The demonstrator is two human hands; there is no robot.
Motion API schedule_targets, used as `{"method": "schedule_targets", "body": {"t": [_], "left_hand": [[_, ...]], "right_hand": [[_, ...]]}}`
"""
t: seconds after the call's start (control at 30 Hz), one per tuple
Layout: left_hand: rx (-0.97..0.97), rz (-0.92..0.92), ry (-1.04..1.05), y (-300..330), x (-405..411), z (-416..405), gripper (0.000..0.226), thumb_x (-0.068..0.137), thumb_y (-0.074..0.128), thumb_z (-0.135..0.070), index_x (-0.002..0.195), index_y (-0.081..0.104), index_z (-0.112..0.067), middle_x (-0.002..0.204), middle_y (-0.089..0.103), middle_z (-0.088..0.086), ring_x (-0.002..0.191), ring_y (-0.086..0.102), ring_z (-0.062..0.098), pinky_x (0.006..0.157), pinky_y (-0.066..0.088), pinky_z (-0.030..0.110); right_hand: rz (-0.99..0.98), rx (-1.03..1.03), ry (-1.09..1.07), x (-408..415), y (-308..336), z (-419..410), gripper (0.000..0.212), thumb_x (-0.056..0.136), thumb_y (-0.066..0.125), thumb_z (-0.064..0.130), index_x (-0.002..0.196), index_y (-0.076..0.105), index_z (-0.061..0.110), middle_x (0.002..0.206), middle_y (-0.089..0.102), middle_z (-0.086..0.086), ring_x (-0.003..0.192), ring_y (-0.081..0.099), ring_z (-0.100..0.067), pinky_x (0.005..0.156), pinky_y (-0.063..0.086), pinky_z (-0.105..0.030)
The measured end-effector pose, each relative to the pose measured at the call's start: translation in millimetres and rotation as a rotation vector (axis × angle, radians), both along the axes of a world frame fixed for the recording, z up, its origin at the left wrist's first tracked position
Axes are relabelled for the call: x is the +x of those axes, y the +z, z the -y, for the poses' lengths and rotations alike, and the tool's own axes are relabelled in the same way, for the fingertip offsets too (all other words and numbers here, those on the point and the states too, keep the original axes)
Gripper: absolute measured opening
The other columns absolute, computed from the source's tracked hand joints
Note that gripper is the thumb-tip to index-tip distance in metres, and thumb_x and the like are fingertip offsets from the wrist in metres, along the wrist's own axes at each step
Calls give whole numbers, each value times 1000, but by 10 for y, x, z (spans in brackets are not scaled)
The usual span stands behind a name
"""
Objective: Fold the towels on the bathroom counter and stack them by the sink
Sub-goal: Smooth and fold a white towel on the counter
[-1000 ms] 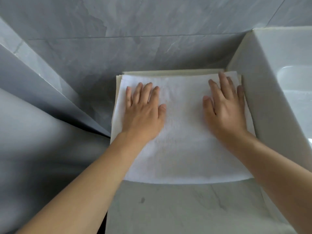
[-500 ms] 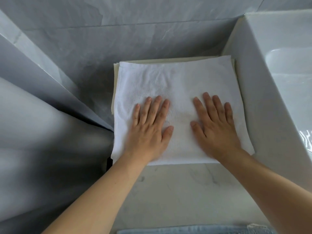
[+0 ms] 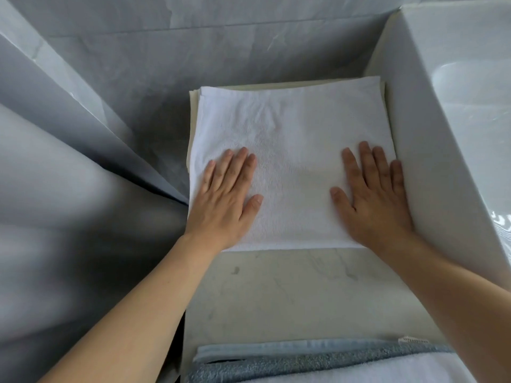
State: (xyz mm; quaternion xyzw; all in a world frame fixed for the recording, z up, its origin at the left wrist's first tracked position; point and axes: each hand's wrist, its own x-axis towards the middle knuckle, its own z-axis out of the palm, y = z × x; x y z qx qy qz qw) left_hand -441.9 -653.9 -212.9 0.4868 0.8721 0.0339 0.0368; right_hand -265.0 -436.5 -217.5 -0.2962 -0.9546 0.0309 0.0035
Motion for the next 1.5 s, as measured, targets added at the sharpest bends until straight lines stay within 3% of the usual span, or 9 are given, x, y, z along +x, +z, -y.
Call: {"method": "schedule_targets", "body": {"t": [0.23, 0.4, 0.53, 0.67, 0.83, 1.03, 1.2, 1.3, 1.5], "left_hand": [[-36, 25, -32, 39, -39, 195, 71, 98, 6, -51, 157, -7, -13, 164, -17, 1, 150, -20, 16, 124, -6, 41], [-113, 36, -15, 114, 70, 242, 92, 88, 2, -74, 154, -20, -15, 159, -33, 4, 147, -30, 21, 122, -12, 44], [-144, 146, -233, 197, 251, 331, 103, 77, 33, -86, 154, -14, -36, 158, -15, -6, 140, -27, 14, 115, -25, 35], [-96, 58, -306, 321, 278, 225, 82, 82, 53, -50, 156, 21, -31, 152, 22, -2, 137, 20, 22, 121, 10, 35], [-261, 42, -270, 387, 274, 148, 105, 74, 61, -6, 157, 2, -31, 156, 7, 0, 137, 17, 24, 116, 25, 34], [-171, -30, -110, 479, 285, 58, 64, 80, 48, 5, 140, 41, -17, 133, 40, 2, 113, 43, 24, 78, 49, 36], [-200, -1, 65, 709, 129, -12, 21, 79, 48, 0, 91, 51, -17, 92, 57, 2, 77, 50, 25, 57, 32, 32], [-59, 26, 298, 881, -106, -61, 10, 76, 51, -10, 68, 46, -15, 67, 50, 4, 59, 45, 26, 50, 24, 30], [528, 161, 567, 1003, -491, -183, 20, 84, 45, -14, 65, 38, -15, 61, 43, -2, 52, 37, 14, 46, 24, 28]], "right_hand": [[-20, 5, 4, -3, 6, 7, 72, 92, 20, 55, 156, 5, 25, 164, 1, -5, 150, -2, -23, 118, -13, -37], [-6, -6, 18, 6, 66, 63, 73, 91, 18, 53, 156, 5, 23, 164, -2, -6, 150, -5, -27, 119, -10, -45], [-93, 18, 273, 71, 163, 150, 60, 93, 31, 36, 148, 38, 12, 154, 31, -15, 141, 28, -37, 117, 15, -53], [-55, 33, 511, 175, 255, 168, 55, 88, 42, 46, 124, 62, 9, 121, 58, -13, 107, 57, -37, 96, 42, -47], [211, -3, 475, 159, 405, 224, 84, 71, 51, 73, 136, 52, 19, 129, 51, -4, 118, 50, -29, 96, 42, -48], [319, 111, 403, 137, 511, 221, 61, 83, 54, 19, 138, 29, 26, 133, 36, -1, 115, 43, -24, 84, 40, -35], [481, 155, 220, -21, 817, 44, 28, 94, 46, 16, 121, 49, 20, 121, 56, -2, 111, 58, -25, 75, 41, -31], [464, 173, 133, -166, 1078, -88, 24, 91, 51, 13, 114, 57, 19, 112, 61, -3, 107, 61, -28, 70, 40, -34], [383, 458, 120, -627, 1379, -423, 25, 91, 53, 16, 115, 59, 15, 113, 64, -10, 105, 58, -30, 84, 40, -36]]}}
